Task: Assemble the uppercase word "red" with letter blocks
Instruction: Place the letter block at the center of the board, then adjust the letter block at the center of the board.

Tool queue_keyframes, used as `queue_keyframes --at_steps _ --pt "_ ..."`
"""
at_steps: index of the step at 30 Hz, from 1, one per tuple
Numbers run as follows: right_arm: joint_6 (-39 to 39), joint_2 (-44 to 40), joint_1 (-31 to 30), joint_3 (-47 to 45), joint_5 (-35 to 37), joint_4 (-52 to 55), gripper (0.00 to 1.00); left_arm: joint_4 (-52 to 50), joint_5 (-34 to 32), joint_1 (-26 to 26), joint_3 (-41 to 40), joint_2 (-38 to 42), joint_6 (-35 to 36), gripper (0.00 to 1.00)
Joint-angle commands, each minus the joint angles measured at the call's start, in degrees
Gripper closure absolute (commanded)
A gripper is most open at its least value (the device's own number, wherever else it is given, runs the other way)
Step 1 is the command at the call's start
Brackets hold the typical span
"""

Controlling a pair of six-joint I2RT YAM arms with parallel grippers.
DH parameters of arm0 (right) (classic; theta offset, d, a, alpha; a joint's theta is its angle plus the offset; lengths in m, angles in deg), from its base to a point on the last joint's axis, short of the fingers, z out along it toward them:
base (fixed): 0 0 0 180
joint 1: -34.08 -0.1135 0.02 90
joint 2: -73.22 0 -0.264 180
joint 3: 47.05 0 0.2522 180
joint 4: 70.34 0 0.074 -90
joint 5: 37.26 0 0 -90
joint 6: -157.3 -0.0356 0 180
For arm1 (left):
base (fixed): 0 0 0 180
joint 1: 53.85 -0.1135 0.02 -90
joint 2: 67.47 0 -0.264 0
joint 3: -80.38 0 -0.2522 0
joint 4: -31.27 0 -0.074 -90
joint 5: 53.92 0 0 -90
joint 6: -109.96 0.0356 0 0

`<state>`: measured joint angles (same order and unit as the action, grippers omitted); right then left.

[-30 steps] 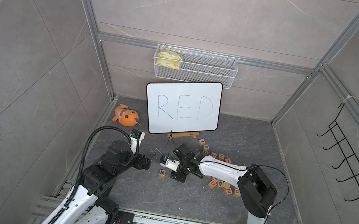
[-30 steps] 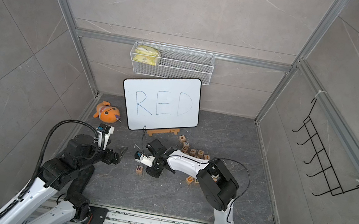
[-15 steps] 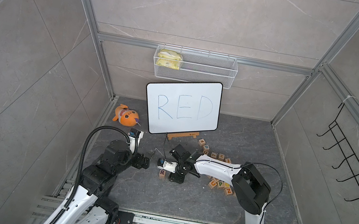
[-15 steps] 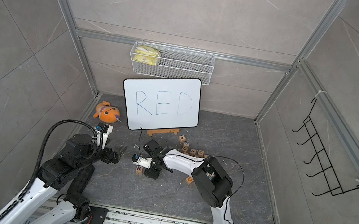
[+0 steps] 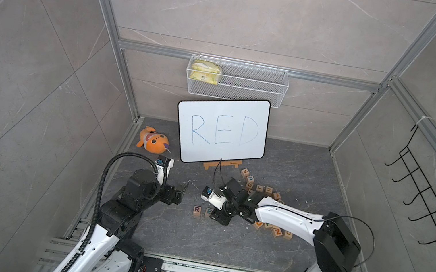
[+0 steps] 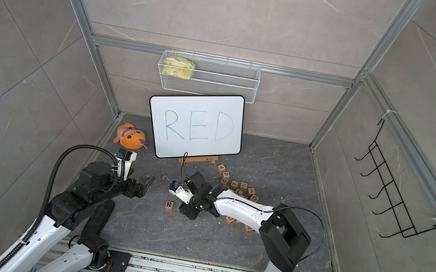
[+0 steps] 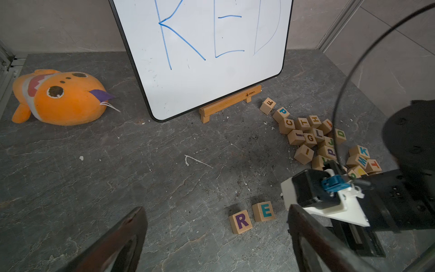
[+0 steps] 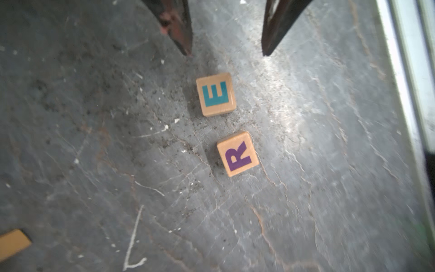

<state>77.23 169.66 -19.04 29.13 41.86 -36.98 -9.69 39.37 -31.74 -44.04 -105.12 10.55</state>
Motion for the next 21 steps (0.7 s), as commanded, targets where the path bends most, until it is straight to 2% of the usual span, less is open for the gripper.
queue_keyframes --at_steps 1,5,8,12,21 --pt "-17.4 -2.6 -0.2 -5.7 0.5 -8.7 0.75 2.0 2.4 -0.3 1.3 -0.9 -0.8 0.04" --pt "-34.5 -3.0 -0.2 -10.9 5.1 -15.2 0.94 2.0 3.9 -0.3 1.3 -2.3 -1.4 0.04" --pt "-40.3 -2.8 -0.2 -12.8 7.8 -17.9 0.95 2.1 6.1 -0.3 1.4 -3.4 -1.9 0.04" --pt "-41.7 0.2 -0.1 -12.1 6.9 -19.8 0.95 2.0 8.5 -0.3 1.8 -4.7 -2.6 0.04" --pt "-43.8 7.4 -0.2 -8.0 5.9 -22.1 0.95 1.6 8.0 -0.3 1.7 -5.1 -2.6 0.04"
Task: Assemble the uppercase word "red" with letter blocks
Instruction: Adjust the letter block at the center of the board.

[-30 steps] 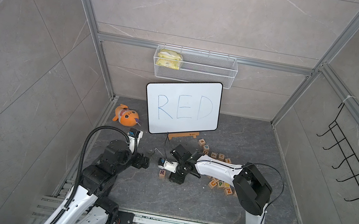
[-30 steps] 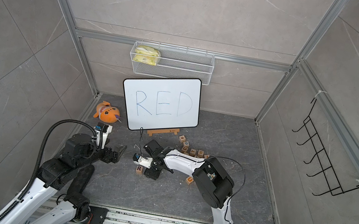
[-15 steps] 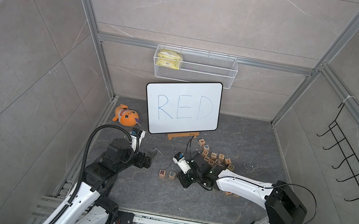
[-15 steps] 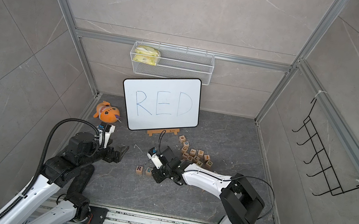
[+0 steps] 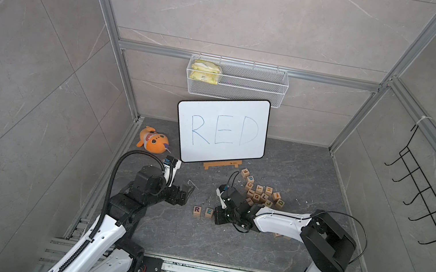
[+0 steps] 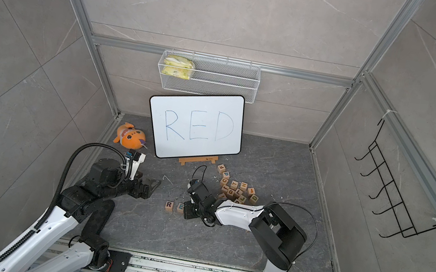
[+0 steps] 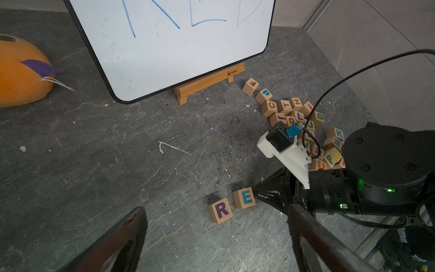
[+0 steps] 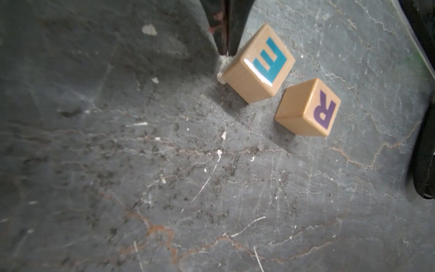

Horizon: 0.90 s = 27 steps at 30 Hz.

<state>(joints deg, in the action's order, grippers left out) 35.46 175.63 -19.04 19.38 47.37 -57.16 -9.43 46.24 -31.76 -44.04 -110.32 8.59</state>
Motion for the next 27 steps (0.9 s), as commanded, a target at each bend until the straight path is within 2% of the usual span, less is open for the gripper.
queue_keyframes --at_steps 1,12,27 --pt "-2.1 1.8 -0.2 2.0 0.7 -2.0 0.95 1.4 1.1 -0.3 1.6 0.1 -0.6 0.04" --pt "-1.8 3.6 -0.2 3.7 0.1 -0.9 0.94 1.3 0.8 -0.3 1.7 0.1 -0.5 0.04" --pt "-3.8 3.1 -1.8 1.5 -0.4 -1.5 0.94 1.3 -0.1 -0.3 1.7 0.5 -0.3 0.04"
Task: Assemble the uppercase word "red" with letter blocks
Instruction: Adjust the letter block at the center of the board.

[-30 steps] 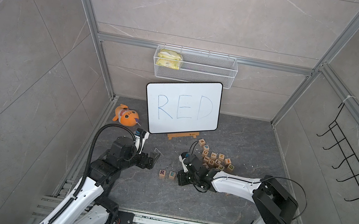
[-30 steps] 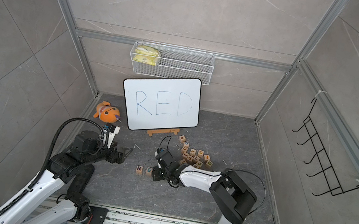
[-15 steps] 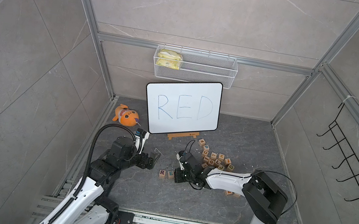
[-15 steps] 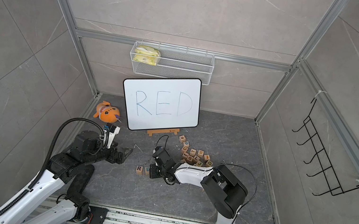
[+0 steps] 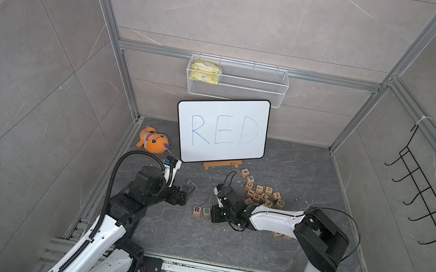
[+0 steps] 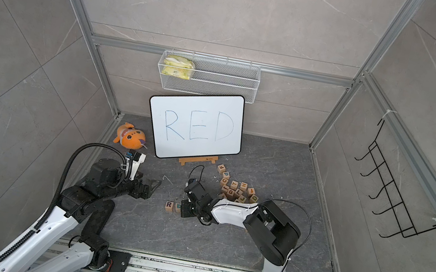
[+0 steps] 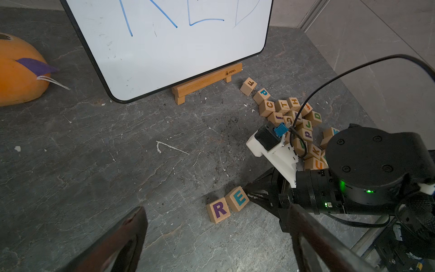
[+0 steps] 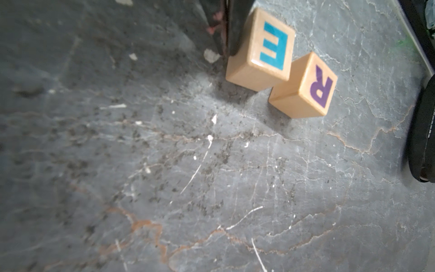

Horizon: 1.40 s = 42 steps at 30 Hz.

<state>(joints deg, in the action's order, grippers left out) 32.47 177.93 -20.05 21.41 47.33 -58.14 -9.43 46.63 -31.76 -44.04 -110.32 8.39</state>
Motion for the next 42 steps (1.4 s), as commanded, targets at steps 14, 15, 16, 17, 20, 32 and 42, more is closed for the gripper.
queue_keyframes --at_steps 14,15,16,17,20,32,42 --pt "-1.4 0.5 -1.6 -0.5 -0.1 -0.1 0.93 1.3 -1.0 -0.3 1.6 0.8 0.1 0.04" --pt "-1.5 0.6 -1.8 -0.6 -0.3 -0.3 0.93 1.3 -1.0 -0.3 1.6 0.8 0.1 0.04" --pt "-1.7 0.6 -1.9 -0.7 -0.3 -0.5 0.93 1.3 -1.0 -0.3 1.6 0.8 0.1 0.04" --pt "-1.8 0.5 -2.0 -0.9 -0.4 -0.7 0.93 1.3 -1.1 -0.3 1.5 0.9 0.1 0.04" --pt "-2.1 0.5 -2.1 -1.0 -0.6 -1.2 0.93 1.3 -1.1 -0.3 1.6 0.8 0.1 0.04" --pt "-2.2 0.1 -2.4 -1.1 0.1 -0.9 0.92 1.4 -1.3 -0.3 1.5 0.9 0.2 0.04" --pt "-3.4 -3.3 -5.1 -5.0 0.5 -2.9 0.91 1.4 -1.7 -0.3 1.5 1.2 0.5 0.04"
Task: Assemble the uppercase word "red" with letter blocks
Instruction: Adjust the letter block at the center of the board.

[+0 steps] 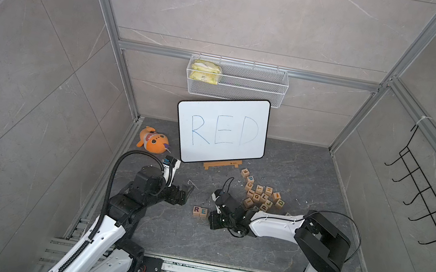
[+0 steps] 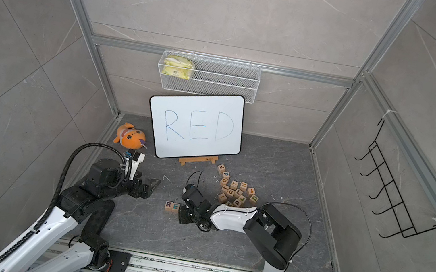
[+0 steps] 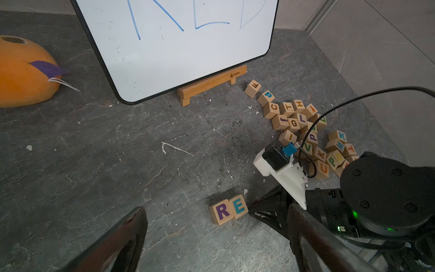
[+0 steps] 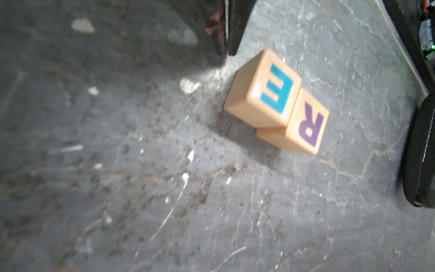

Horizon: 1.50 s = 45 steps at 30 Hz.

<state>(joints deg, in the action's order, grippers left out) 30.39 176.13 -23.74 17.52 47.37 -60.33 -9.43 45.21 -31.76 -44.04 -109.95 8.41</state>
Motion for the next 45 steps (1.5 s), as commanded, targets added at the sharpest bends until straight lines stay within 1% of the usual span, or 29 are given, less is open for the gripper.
queue_keyframes --at_steps 1,7,15,24,45 --pt "-1.5 -1.6 -1.8 -1.4 0.7 -1.5 0.91 1.4 -0.2 -0.3 1.3 0.8 0.5 0.04" --pt "-2.0 -1.5 -3.9 -0.9 2.4 -4.5 0.91 1.5 -0.3 -0.3 1.4 0.8 0.5 0.04" --pt "-1.1 0.3 -4.6 2.7 5.9 -3.0 0.92 1.5 -0.5 -0.3 1.4 1.0 0.5 0.04" --pt "-0.4 2.2 -4.6 5.2 5.9 -2.5 0.92 1.5 -0.5 -0.3 1.2 1.2 0.7 0.04" --pt "0.8 3.9 -4.7 6.7 6.3 -1.3 0.92 1.5 -0.5 -0.4 1.2 1.3 1.2 0.04"
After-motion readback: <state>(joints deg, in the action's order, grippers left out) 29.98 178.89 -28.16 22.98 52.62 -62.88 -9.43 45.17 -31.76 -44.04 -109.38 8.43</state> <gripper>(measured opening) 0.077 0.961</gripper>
